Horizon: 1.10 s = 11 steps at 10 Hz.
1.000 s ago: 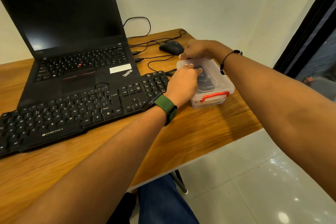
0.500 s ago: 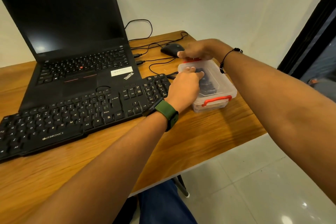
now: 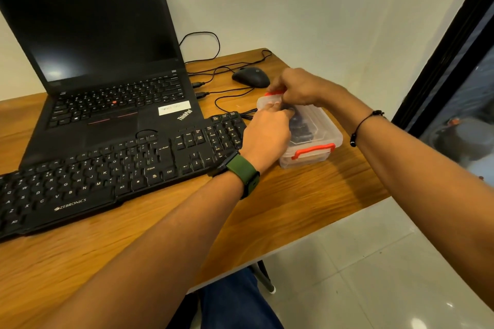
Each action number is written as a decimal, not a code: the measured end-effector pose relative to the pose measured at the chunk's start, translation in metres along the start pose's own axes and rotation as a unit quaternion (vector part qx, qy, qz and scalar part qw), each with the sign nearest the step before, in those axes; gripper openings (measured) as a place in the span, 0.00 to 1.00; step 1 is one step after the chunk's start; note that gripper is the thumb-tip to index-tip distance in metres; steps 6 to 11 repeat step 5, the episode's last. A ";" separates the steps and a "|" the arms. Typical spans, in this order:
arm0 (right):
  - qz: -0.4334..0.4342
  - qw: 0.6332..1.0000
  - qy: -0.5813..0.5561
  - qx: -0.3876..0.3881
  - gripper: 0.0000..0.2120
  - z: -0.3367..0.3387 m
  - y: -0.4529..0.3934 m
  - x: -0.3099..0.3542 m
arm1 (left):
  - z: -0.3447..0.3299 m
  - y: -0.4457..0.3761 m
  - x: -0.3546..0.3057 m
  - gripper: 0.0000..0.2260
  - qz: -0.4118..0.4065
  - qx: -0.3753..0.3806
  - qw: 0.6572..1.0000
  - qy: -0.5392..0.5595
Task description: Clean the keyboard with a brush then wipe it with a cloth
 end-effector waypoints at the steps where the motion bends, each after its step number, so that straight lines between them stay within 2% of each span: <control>1: -0.002 0.999 -0.021 -0.025 0.14 -0.001 -0.002 -0.003 | 0.000 0.000 -0.001 0.20 -0.005 -0.002 1.000 0.001; 3: 0.006 0.997 -0.043 -0.060 0.12 -0.004 0.000 -0.005 | -0.002 0.000 0.002 0.20 -0.003 -0.004 1.000 0.000; 4: -0.003 0.999 -0.035 -0.041 0.14 -0.002 -0.003 -0.003 | 0.000 -0.001 0.006 0.18 0.013 -0.002 1.000 0.026; 5: 0.002 0.998 -0.018 -0.054 0.20 -0.009 -0.006 0.006 | 0.012 -0.003 0.020 0.14 0.042 -0.026 0.998 0.037; 11: 0.002 0.998 -0.018 -0.054 0.20 -0.009 -0.006 0.006 | 0.012 -0.003 0.020 0.14 0.042 -0.026 0.998 0.037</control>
Point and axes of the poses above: each hand's wrist, its own y-axis away from the middle knuckle, its own z-axis out of the back of the hand, x = y × z, the point moved 2 cm from there along -y, towards the middle knuckle, and after that the axes turned 9 degrees about -x, right-handed, at the moved point
